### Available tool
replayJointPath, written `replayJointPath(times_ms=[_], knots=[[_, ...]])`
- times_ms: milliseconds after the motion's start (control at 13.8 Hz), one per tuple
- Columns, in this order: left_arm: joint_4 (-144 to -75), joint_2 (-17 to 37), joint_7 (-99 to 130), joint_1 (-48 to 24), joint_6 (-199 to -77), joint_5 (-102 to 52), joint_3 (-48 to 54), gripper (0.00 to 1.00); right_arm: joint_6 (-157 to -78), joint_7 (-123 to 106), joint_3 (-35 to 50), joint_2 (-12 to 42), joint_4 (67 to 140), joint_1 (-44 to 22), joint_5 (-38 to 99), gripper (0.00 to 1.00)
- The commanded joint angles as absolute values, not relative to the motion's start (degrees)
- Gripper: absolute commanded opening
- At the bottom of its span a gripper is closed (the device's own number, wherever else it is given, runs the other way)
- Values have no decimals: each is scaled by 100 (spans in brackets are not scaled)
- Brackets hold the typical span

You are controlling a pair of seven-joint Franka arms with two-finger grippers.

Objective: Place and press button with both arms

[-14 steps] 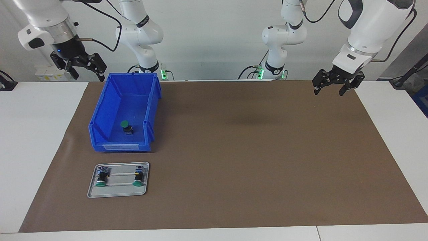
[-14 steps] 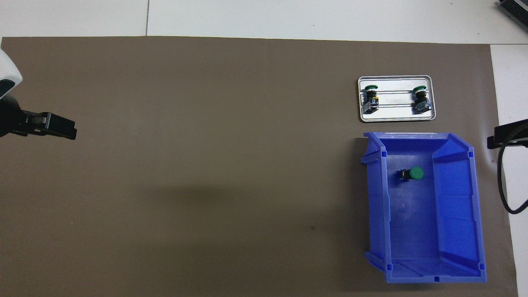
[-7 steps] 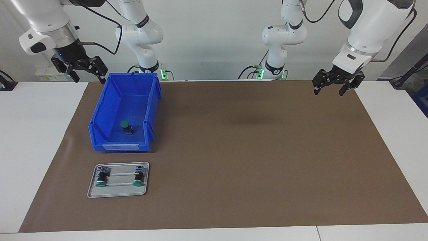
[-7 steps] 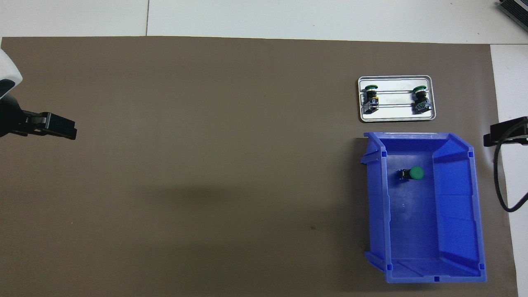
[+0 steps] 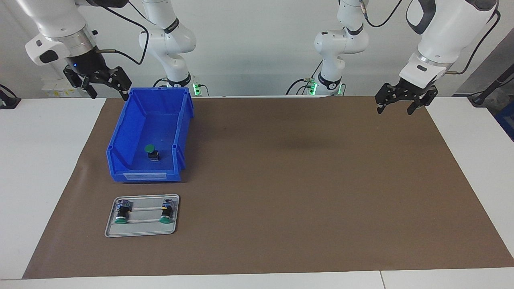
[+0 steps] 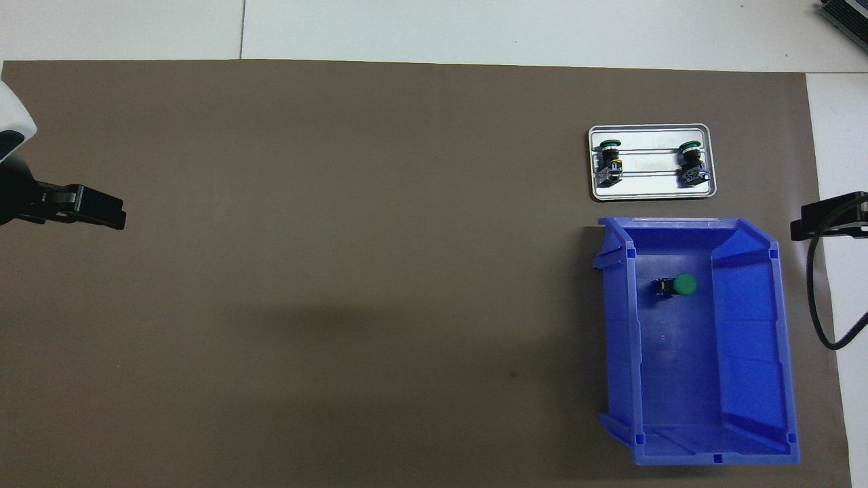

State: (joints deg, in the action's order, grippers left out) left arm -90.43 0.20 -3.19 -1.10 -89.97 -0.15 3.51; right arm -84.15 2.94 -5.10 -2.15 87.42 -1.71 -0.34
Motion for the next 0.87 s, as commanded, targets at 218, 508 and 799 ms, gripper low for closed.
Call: replayJointPath(times_ms=[218, 508, 799], knots=[[-9237, -141, -369, -62, -9070, 62, 387, 100, -8376, 264, -387, -220, 8701, -97, -105, 100], [-9237, -141, -369, -62, -9070, 62, 387, 100, -8472, 317, -378, -237, 8771, -114, -236, 100], [-9237, -141, -369, -62, -9070, 62, 378, 100, -8394, 352, -369, -246, 8771, -114, -299, 100]])
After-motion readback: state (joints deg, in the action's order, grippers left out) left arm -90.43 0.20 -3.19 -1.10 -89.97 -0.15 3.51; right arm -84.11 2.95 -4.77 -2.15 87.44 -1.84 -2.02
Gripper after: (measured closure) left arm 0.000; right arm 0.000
